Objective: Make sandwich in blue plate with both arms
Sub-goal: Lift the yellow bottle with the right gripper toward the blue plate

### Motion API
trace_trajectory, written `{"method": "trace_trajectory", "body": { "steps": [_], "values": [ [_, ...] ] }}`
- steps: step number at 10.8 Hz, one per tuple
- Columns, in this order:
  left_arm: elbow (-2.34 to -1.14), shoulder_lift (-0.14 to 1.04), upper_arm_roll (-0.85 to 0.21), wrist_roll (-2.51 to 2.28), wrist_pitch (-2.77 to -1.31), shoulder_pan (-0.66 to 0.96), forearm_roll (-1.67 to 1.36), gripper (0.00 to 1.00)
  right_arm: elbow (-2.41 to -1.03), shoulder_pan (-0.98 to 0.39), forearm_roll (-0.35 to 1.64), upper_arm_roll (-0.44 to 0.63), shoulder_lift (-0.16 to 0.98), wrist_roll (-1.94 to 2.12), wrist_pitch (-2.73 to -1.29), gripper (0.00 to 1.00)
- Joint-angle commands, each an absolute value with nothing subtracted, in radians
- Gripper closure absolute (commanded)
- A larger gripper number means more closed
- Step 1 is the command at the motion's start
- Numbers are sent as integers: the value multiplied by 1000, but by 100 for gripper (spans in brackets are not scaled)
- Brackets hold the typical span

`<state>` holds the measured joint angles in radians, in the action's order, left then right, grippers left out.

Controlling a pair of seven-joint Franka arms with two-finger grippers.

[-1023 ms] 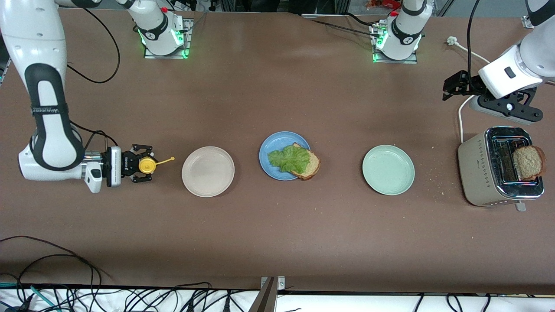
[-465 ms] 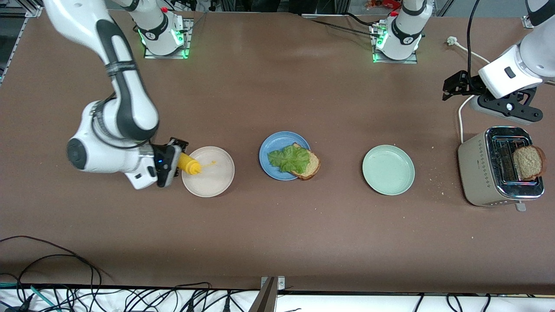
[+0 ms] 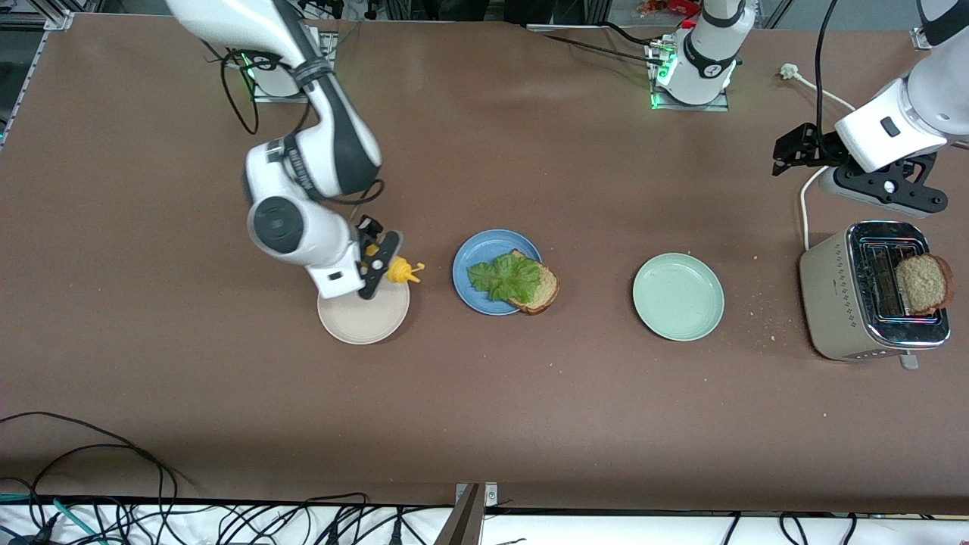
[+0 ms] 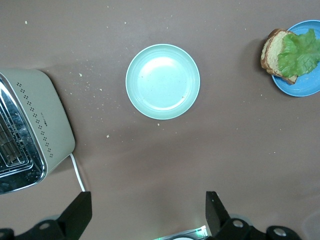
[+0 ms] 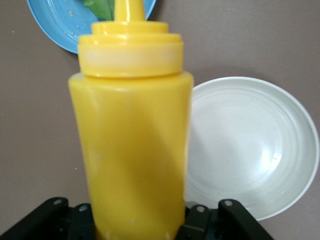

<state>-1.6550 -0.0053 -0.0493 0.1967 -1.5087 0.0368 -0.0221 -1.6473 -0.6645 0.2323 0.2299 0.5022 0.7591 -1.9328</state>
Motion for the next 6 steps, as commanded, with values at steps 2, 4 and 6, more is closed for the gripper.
{"method": "trace_trajectory", "body": {
  "steps": [2,4,6],
  "values": [
    [-1643,-5,-49,193,-1502,34,-40,0,-1643,-823,50,253,528,533,-1930,100],
    [-1643,-5,-49,192,-1502,34,-40,0,-1611,-911,-70,253,567,418,-1905,100],
    [-1643,-5,-49,189,-1502,34,-40,0,-1597,-960,-158,258,598,344,-1867,100]
  ]
}}
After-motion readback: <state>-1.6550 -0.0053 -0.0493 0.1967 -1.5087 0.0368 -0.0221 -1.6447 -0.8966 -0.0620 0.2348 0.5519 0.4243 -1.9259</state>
